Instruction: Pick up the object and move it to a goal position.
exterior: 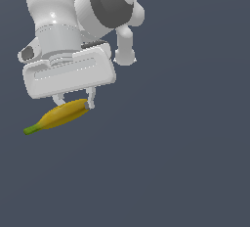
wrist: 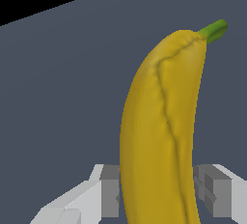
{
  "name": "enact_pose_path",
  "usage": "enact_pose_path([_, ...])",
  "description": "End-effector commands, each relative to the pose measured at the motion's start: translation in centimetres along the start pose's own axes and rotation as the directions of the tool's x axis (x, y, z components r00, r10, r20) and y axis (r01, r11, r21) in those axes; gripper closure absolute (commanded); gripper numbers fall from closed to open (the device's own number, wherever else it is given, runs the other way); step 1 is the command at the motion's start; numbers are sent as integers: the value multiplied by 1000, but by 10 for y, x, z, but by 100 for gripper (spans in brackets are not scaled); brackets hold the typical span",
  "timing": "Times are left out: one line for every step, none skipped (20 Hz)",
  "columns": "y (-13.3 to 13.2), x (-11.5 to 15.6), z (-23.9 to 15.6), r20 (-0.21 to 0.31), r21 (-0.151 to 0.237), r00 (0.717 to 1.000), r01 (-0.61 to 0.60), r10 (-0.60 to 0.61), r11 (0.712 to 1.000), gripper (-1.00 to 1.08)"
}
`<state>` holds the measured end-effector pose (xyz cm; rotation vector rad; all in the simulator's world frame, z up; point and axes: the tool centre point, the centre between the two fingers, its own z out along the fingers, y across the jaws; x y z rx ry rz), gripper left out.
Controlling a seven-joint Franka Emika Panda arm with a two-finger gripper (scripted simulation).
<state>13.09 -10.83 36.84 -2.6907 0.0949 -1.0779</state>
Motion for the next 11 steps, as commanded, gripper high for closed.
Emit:
enact_pose_path([0,9,-9,-23,13,1000,9,-9,1000,108])
enact_pose_path([1,12,-12,-29,17,1000,11,-11,1000,108])
enact_pose_path([1,14,-14,-35,21,999,13,-12,1000,108])
enact_pose_path([2,16,-16,-40,24,999,15,-14,1000,108])
enact_pose_path([2,18,-18,-44,27,999,16,-15,1000,108])
enact_pose_path([2,20,-20,-48,29,999,18,-16,999,108])
enact_pose_path([3,21,-21,-51,31,999,19,-17,999,108])
enact_pose_path([3,22,-22,-53,33,998,19,-18,999,108])
enact_pose_path([3,22,-23,-55,34,998,20,-18,999,108])
enact_pose_path([3,23,-23,-56,34,998,20,-18,999,108])
enact_pose_path([3,23,-23,-56,35,998,20,-18,999,108])
